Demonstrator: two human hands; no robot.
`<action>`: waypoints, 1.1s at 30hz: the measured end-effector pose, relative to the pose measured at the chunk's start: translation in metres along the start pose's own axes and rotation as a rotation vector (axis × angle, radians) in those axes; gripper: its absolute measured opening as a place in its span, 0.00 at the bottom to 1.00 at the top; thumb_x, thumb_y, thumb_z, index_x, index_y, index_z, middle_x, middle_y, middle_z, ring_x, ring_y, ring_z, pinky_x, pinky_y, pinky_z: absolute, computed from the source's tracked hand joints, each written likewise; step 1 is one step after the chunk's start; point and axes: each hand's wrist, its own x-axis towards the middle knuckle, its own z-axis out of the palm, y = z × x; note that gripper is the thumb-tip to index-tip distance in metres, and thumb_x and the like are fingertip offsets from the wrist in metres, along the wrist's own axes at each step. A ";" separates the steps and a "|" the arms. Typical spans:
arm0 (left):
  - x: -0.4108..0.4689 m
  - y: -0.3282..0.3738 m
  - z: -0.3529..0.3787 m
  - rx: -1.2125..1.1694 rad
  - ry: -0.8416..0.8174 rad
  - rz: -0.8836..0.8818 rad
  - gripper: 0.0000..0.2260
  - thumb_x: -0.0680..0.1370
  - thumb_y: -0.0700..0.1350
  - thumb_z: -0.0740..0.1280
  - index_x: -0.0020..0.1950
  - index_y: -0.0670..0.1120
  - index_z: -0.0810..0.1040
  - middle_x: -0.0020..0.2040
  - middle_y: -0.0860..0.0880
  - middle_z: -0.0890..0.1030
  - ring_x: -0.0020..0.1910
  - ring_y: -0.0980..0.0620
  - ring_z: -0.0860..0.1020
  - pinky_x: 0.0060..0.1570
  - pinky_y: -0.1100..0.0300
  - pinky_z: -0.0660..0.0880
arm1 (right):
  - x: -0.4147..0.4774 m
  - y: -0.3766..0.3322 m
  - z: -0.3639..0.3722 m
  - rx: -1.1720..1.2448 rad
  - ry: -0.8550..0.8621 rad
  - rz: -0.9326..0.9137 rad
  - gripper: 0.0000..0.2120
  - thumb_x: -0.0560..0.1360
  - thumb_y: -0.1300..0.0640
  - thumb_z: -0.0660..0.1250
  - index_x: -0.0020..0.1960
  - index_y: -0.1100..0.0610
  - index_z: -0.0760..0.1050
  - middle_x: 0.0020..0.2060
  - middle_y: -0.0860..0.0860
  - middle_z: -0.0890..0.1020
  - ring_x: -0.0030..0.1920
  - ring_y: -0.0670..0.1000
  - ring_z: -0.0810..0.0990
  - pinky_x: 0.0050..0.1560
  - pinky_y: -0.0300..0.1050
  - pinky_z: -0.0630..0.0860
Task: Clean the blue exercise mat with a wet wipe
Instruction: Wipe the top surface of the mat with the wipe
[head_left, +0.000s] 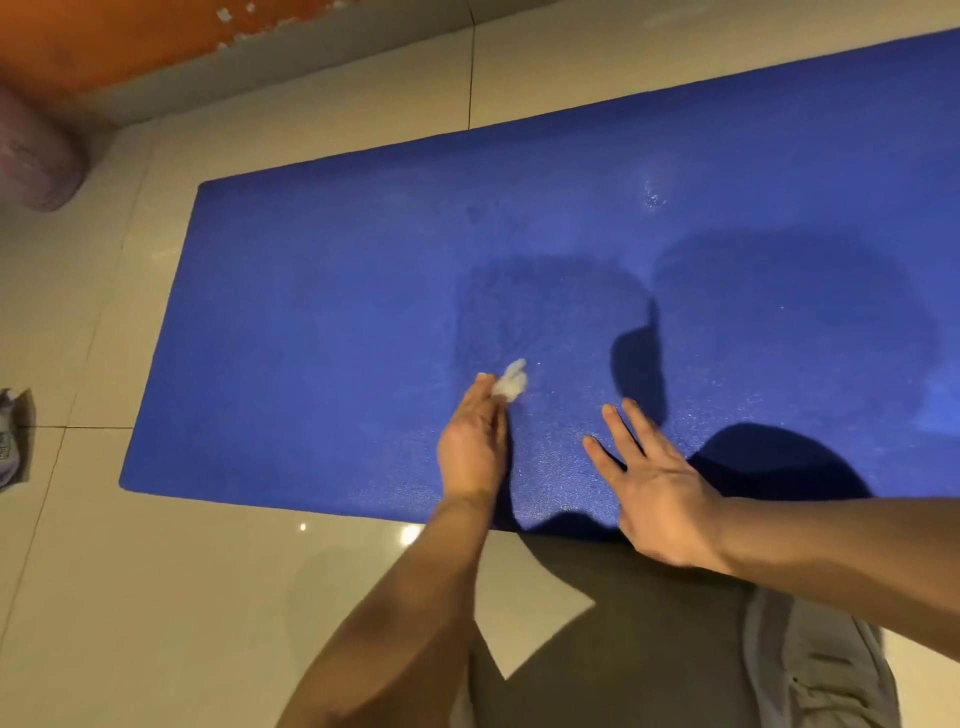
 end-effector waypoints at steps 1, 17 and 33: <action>0.006 -0.010 -0.014 -0.029 0.037 -0.050 0.08 0.82 0.44 0.64 0.59 0.49 0.81 0.55 0.57 0.81 0.55 0.56 0.79 0.51 0.69 0.71 | 0.000 0.001 0.000 0.016 0.000 -0.004 0.41 0.79 0.55 0.57 0.80 0.51 0.30 0.76 0.59 0.25 0.73 0.61 0.20 0.80 0.58 0.39; 0.015 0.024 0.028 -0.035 -0.040 -0.011 0.15 0.84 0.47 0.61 0.70 0.51 0.76 0.72 0.52 0.74 0.72 0.53 0.71 0.68 0.58 0.71 | 0.002 -0.001 -0.001 0.082 0.009 -0.007 0.42 0.76 0.61 0.55 0.80 0.52 0.30 0.75 0.59 0.24 0.73 0.61 0.19 0.78 0.56 0.34; 0.079 -0.043 -0.019 0.091 0.249 -0.316 0.11 0.81 0.41 0.62 0.49 0.42 0.84 0.51 0.47 0.82 0.48 0.46 0.69 0.45 0.58 0.68 | 0.007 0.008 -0.002 0.104 -0.027 -0.055 0.43 0.76 0.67 0.54 0.79 0.52 0.29 0.76 0.57 0.24 0.73 0.60 0.20 0.80 0.56 0.38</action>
